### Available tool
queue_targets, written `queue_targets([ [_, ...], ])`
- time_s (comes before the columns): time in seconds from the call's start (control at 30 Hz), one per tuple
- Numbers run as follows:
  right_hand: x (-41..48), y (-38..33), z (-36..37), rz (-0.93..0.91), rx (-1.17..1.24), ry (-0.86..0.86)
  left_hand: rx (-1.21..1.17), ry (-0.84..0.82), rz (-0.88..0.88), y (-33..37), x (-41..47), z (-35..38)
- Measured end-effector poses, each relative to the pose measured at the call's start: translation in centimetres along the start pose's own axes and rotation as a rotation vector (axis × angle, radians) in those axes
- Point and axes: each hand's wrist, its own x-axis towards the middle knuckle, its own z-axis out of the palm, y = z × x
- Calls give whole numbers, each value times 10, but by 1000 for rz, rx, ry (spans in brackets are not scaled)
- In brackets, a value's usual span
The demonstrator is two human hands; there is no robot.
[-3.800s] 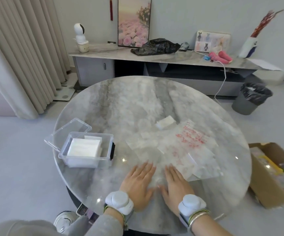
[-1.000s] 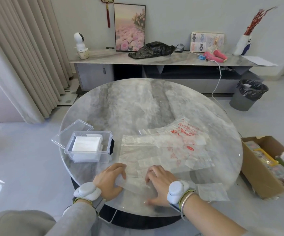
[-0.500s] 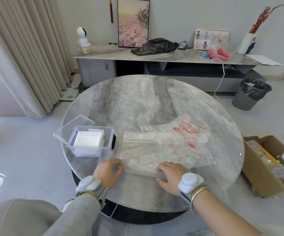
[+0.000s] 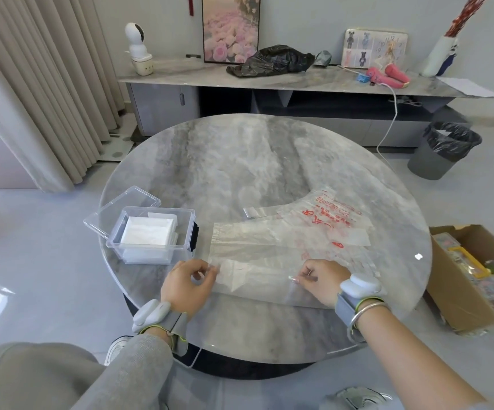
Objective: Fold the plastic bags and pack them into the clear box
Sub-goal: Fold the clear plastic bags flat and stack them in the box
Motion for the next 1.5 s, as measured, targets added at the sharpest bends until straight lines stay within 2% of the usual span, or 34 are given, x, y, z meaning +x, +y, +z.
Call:
queue_targets([
  [0.23, 1, -2, 4, -72, -104, 59, 138, -71, -76, 2, 0, -3],
  [0.43, 1, -1, 9, -134, -213, 97, 317, -154, -53, -1, 0, -4],
  [0.7, 0, -4, 15, -154, -304, 102, 392, -50, 162, -7, -6, 1],
  [0.9, -3, -9, 19, -179, -335, 166, 472, 37, 510, -1, -8, 8],
  [1.03, -7, -16, 21, -267, -321, 170, 564, 97, 666, 12, -12, 15],
  [1.27, -12, -15, 36, -271, -307, 22, 524, 11, 692, 6, -15, 25],
  [1.5, -28, -18, 48, -306, -370, -69, 509, -5, 639, -1, -15, 21],
])
